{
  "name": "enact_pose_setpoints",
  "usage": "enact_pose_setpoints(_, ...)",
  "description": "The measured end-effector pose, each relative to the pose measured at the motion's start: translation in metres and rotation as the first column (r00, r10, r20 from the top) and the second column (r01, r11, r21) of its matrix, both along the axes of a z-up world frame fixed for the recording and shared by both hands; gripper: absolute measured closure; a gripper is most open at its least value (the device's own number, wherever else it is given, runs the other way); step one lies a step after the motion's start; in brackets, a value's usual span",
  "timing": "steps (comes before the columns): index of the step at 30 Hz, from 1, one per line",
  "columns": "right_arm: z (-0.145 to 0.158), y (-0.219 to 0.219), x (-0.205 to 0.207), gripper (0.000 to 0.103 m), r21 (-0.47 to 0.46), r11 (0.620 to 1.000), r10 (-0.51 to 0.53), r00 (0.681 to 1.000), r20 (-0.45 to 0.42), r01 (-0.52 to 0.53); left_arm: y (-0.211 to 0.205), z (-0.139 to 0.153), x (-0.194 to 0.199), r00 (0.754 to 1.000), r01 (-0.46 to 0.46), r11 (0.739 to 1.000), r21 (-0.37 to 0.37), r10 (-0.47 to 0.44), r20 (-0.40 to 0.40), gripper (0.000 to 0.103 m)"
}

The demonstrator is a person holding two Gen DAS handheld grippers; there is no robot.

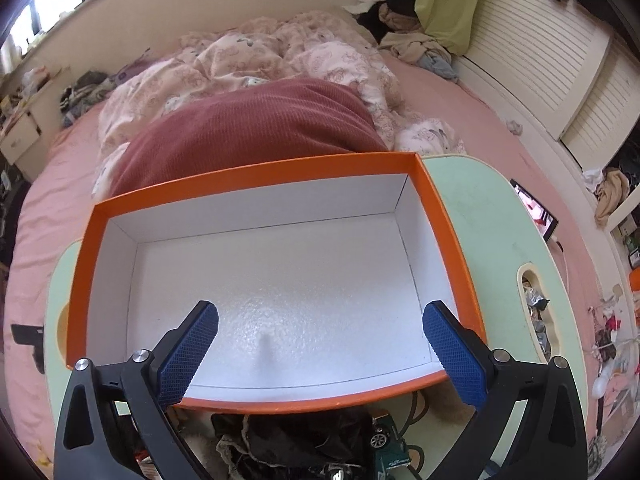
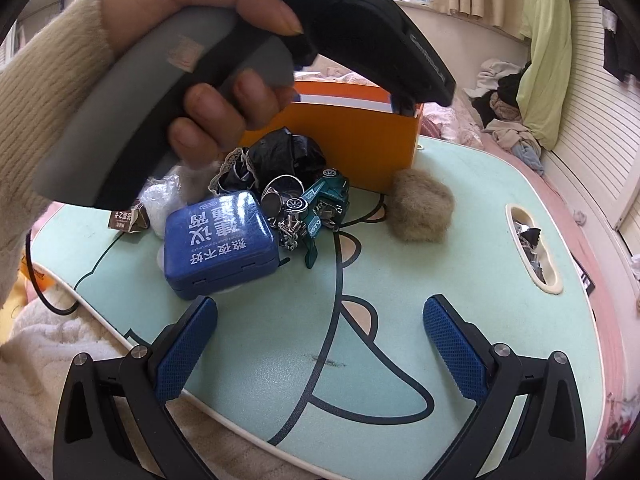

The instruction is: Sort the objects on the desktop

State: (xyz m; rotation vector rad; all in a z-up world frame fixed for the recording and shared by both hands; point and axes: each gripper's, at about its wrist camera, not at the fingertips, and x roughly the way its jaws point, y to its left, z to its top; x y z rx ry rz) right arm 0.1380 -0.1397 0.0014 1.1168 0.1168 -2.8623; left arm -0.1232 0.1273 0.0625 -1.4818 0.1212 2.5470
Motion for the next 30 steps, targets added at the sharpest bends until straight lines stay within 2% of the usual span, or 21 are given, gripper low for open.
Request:
enact_pose_setpoints(4, 0.000, 0.000, 0.000, 0.001, -0.001, 1.000, 0.000, 1.000, -0.001, 0.000, -0.035, 0.009, -0.014, 0.996, -0.037, 0.999, 0.035, 0.034, 0.077, 0.007)
enact_pose_setpoints(5, 0.000, 0.001, 0.000, 0.001, 0.000, 1.000, 0.000, 1.000, -0.001, 0.000, -0.047, 0.009, -0.020, 0.992, -0.053, 0.997, 0.053, 0.047, 0.118, 0.010)
enact_pose_setpoints(6, 0.000, 0.000, 0.000, 0.001, 0.000, 1.000, 0.000, 1.000, -0.001, 0.000, -0.056, 0.008, -0.029, 0.984, -0.059, 0.996, 0.071, 0.045, 0.173, 0.011)
enact_pose_setpoints(8, 0.000, 0.000, 0.000, 0.001, 0.000, 1.000, 0.000, 1.000, -0.001, 0.000, -0.068, 0.001, -0.039, 0.964, -0.078, 0.994, 0.076, 0.056, 0.261, 0.025)
enact_pose_setpoints(10, 0.000, 0.001, 0.000, 0.001, -0.001, 1.000, 0.000, 1.000, -0.001, 0.000, -0.073, -0.008, -0.043, 0.949, -0.082, 0.995, 0.061, 0.059, 0.308, 0.028)
enact_pose_setpoints(12, 0.000, 0.000, 0.000, 0.001, -0.001, 1.000, 0.000, 1.000, -0.001, 0.000, -0.070, -0.016, -0.043, 0.949, -0.074, 0.997, 0.025, 0.062, 0.309, 0.028)
enact_pose_setpoints(14, 0.000, 0.001, 0.001, 0.001, -0.001, 1.000, 0.000, 1.000, -0.001, 0.000, -0.068, -0.021, -0.041, 0.959, -0.082, 0.996, -0.034, 0.088, 0.269, 0.029)
enact_pose_setpoints(16, 0.000, 0.000, 0.000, 0.001, -0.001, 1.000, 0.000, 1.000, -0.001, 0.000, -0.065, -0.023, -0.039, 0.970, -0.089, 0.994, -0.056, 0.100, 0.224, 0.029)
enact_pose_setpoints(21, -0.001, 0.001, 0.001, 0.001, -0.001, 1.000, 0.000, 1.000, -0.001, 0.000, -0.065, -0.028, -0.036, 0.966, -0.097, 0.995, -0.029, 0.101, 0.239, 0.029)
enact_pose_setpoints(30, -0.001, 0.000, 0.000, 0.001, -0.002, 1.000, -0.001, 1.000, -0.002, 0.001, -0.065, -0.023, -0.035, 0.975, -0.096, 0.994, -0.052, 0.104, 0.196, 0.029)
